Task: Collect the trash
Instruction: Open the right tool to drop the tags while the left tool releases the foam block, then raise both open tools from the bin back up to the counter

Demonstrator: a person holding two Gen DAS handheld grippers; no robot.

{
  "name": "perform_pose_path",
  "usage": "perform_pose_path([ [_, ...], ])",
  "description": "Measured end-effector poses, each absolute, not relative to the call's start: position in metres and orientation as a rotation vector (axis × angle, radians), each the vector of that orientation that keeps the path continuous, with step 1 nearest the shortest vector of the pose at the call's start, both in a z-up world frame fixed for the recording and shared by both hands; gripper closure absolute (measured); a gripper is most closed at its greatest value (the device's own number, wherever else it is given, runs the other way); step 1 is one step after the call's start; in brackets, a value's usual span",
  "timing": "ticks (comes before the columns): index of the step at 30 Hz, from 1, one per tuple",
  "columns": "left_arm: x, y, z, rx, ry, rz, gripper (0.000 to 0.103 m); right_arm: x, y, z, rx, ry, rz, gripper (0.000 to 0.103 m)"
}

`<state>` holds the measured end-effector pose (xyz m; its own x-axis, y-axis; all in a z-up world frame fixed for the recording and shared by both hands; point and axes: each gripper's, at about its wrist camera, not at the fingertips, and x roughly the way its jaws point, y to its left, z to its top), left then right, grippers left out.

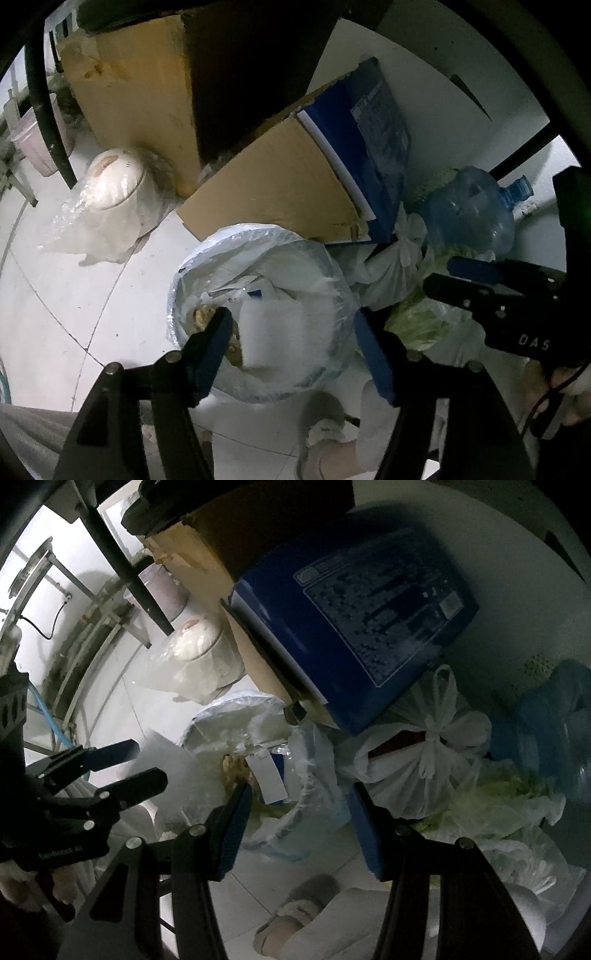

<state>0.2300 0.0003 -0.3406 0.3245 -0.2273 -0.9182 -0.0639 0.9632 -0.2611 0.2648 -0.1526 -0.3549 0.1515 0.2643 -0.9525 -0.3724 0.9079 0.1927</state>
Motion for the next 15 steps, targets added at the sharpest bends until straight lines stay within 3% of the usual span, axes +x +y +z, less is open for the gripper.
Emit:
perform_pose_path([
  [15,0.210,0.015,-0.311,-0.272,1.182,-0.075,0.031,0.248,-0.143,-0.328,-0.125,1.290,0.477,0.051],
])
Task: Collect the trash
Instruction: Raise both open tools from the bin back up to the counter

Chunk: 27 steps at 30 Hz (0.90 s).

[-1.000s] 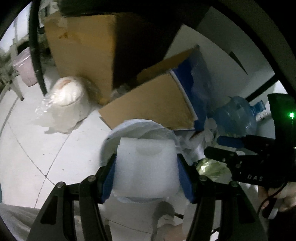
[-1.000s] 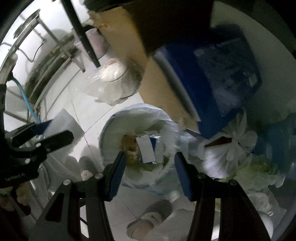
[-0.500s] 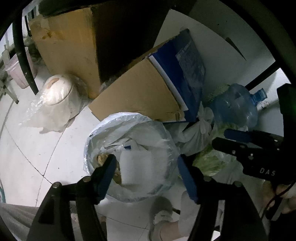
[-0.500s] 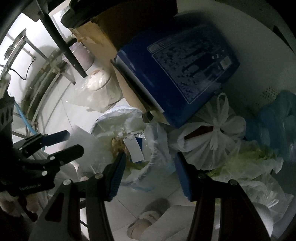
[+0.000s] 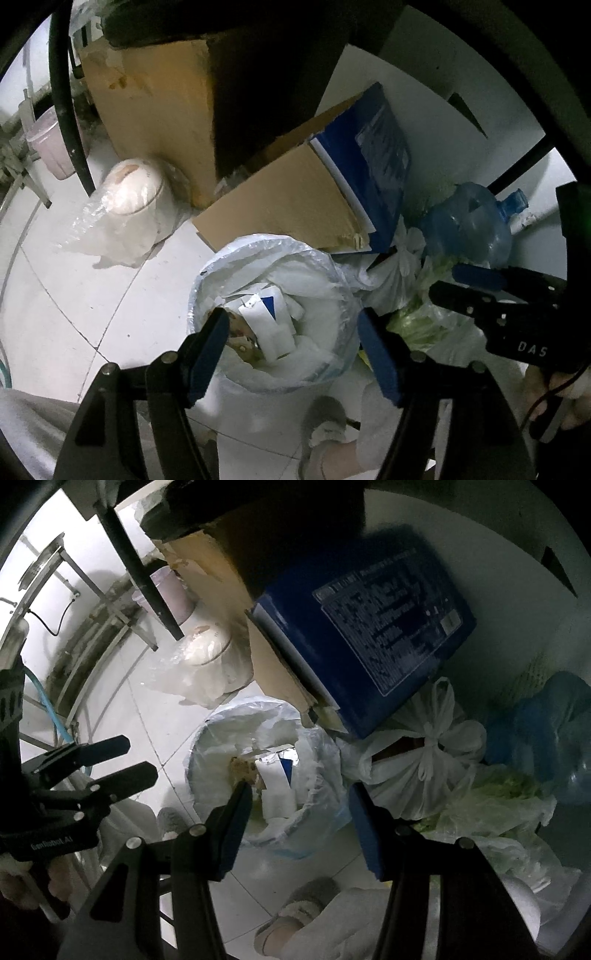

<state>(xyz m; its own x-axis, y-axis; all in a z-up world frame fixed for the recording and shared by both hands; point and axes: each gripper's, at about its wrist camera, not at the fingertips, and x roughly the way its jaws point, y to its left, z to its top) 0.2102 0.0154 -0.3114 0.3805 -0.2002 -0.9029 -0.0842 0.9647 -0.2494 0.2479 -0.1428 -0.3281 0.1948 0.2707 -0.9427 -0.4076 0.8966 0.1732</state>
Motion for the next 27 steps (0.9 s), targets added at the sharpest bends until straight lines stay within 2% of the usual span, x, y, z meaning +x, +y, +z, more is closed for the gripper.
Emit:
perform_pose_path([
  [27,0.168,0.016,-0.215,-0.242,0.991,-0.061,0.031,0.201,-0.130,-0.226,-0.164,1.112,0.535,0.051],
])
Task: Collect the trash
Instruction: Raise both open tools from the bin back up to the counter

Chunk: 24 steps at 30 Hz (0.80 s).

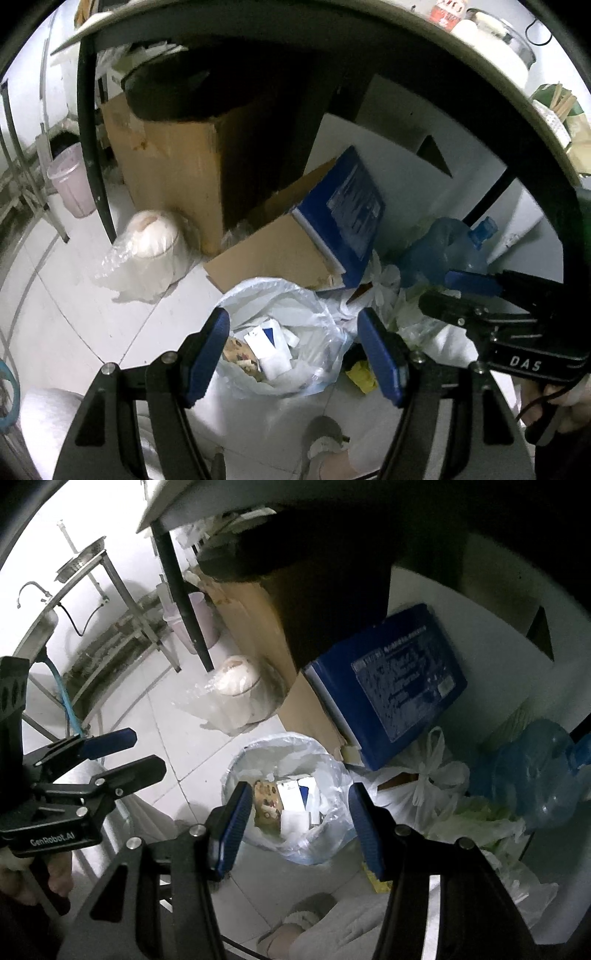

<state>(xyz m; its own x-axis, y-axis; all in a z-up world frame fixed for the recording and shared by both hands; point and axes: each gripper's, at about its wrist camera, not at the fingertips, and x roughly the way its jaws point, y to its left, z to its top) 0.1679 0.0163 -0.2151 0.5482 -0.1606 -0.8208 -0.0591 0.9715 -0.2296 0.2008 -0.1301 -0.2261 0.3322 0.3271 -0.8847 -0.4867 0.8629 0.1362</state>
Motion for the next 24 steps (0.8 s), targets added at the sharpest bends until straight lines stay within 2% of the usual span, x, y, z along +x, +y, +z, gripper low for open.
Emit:
perform_pose_path([
  [24,0.137,0.003,-0.111,-0.210,0.812,-0.070,0.031,0.156,-0.146,-0.120,-0.184,0.938,0.560,0.051],
])
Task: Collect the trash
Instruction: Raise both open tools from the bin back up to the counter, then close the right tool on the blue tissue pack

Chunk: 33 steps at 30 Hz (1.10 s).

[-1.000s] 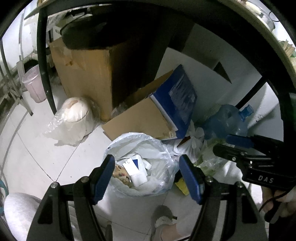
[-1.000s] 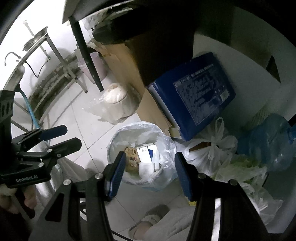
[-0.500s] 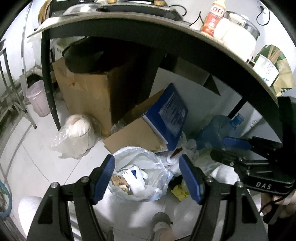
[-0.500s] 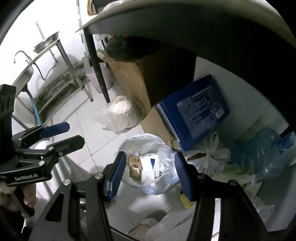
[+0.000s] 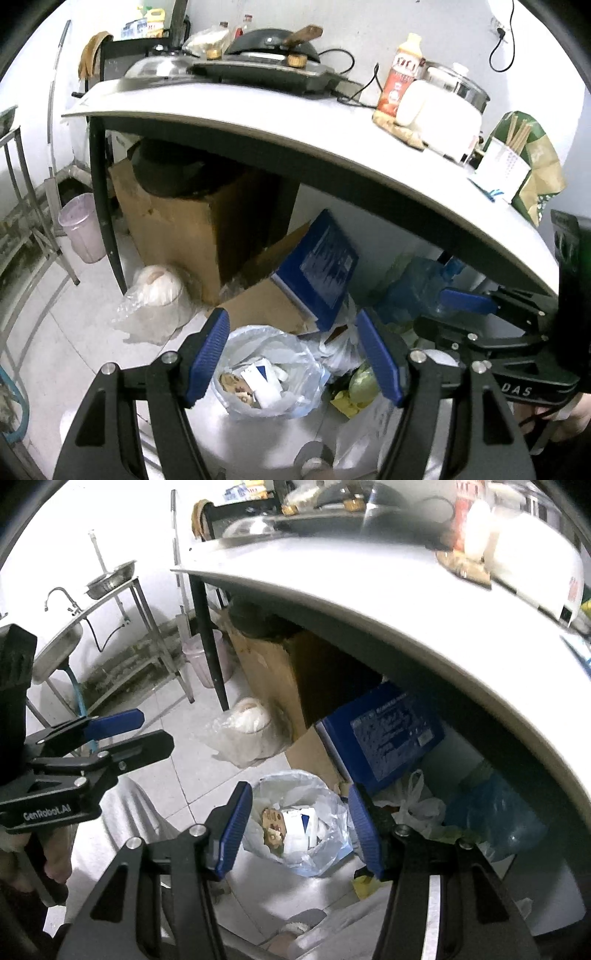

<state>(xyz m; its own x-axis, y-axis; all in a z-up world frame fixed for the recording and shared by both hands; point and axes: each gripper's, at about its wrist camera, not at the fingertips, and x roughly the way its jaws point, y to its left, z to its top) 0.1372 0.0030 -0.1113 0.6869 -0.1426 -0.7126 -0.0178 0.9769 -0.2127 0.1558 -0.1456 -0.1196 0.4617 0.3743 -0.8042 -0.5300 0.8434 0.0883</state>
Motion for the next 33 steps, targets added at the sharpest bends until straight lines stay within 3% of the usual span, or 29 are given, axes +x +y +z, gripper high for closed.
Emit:
perform_pose_path([
  [33,0.168,-0.054,0.013,-0.093,0.652,-0.142,0.031,0.166,-0.229,0.016,-0.102,0.719,0.468,0.047],
])
